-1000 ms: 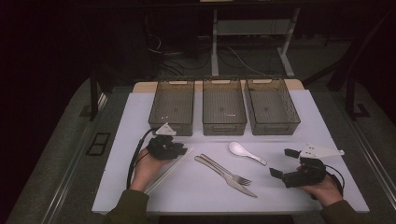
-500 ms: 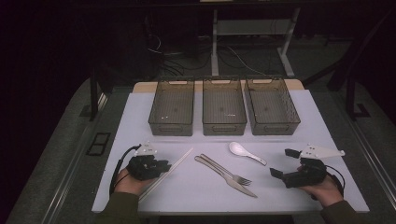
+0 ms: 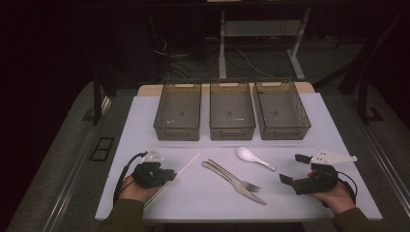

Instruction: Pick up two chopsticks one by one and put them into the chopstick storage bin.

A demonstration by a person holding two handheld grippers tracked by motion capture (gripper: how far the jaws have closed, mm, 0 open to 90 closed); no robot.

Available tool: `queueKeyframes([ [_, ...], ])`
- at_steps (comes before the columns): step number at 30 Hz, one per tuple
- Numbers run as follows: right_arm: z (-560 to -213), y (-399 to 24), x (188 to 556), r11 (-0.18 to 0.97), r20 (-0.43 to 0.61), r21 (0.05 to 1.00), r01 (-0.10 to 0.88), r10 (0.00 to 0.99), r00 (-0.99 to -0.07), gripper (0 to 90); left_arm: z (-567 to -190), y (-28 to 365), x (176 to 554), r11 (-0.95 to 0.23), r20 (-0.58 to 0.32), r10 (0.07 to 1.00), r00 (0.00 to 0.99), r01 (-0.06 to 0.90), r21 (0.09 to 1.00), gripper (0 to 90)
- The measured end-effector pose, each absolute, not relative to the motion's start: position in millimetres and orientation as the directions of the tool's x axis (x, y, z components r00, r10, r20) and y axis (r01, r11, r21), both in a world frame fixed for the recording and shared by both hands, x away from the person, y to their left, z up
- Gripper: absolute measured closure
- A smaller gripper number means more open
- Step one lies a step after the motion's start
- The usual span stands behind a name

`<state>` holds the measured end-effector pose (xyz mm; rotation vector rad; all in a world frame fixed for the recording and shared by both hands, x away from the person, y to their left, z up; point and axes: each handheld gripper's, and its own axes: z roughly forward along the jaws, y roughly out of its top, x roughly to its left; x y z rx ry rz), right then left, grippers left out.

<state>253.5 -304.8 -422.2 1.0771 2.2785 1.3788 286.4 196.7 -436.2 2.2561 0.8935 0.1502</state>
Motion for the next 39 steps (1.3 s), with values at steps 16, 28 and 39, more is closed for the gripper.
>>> queueKeyframes([
  [16,-422.2,-304.5,253.5,0.273,0.142,0.847,0.456,0.711,-0.689,2.0,-439.7,200.5,287.5,-0.534,-0.103,0.658,0.746,0.558,0.635,81.5],
  [28,-422.1,-304.2,253.3,0.276,0.139,0.848,0.452,0.708,-0.692,2.0,-439.3,200.2,289.2,-0.523,-0.117,0.664,0.739,0.57,0.634,84.0],
  [39,-422.2,-304.5,253.6,0.274,0.142,0.847,0.455,0.708,-0.692,2.0,-430.5,201.2,289.8,-0.503,-0.116,0.673,0.73,0.567,0.652,84.1],
])
